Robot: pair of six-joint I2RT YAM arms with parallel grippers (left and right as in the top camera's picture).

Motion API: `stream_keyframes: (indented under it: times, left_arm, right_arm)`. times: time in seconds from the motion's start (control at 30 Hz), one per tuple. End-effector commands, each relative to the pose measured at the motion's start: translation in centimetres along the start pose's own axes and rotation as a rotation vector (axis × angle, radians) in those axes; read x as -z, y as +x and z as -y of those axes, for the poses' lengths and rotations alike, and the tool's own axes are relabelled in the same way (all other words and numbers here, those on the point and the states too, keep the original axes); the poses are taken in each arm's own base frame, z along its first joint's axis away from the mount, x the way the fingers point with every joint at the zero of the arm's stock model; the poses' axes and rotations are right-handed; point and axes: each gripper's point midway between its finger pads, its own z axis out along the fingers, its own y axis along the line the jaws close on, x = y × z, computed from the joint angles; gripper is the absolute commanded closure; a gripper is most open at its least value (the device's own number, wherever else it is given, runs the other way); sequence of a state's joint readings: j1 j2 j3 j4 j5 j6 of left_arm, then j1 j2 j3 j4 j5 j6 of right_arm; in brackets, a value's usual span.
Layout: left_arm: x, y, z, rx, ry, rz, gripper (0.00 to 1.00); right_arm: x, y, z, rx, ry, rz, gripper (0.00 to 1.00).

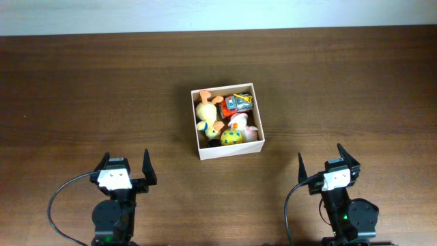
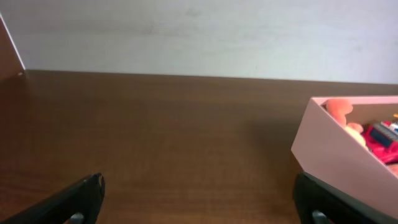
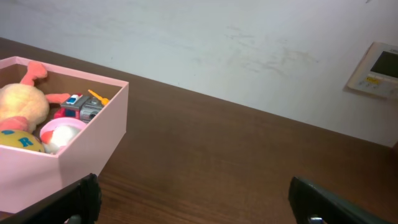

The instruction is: Pack container

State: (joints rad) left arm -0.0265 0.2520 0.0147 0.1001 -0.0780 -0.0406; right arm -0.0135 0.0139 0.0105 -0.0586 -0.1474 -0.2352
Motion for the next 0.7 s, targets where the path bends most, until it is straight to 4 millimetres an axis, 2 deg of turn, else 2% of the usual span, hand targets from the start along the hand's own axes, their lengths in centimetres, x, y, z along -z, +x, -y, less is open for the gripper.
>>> stream_keyframes:
  times: [0.0,0.27,0.47,0.67]
  left_arm:
    - [0.1,1.0,0.1,-0.021,0.007,-0.033,0.01]
    - [0.1,2.2,0.0,-0.024,0.005,-0.081,0.01]
    - [0.4,4.4,-0.1,-0.031,0.003,-0.175,0.01]
    - [0.4,4.5,-0.1,-0.031,0.003,-0.176,0.01]
  right_arm:
    - [0.0,0.2,0.2,-0.012,0.011,-0.003,0.01]
    - [0.0,0.2,0.2,-0.012,0.011,-0.003,0.01]
    - [0.0,0.2,0.2,-0.012,0.011,-0.003,0.02]
    - [0.0,0.2,0.2,-0.012,0.011,-0.003,0.01]
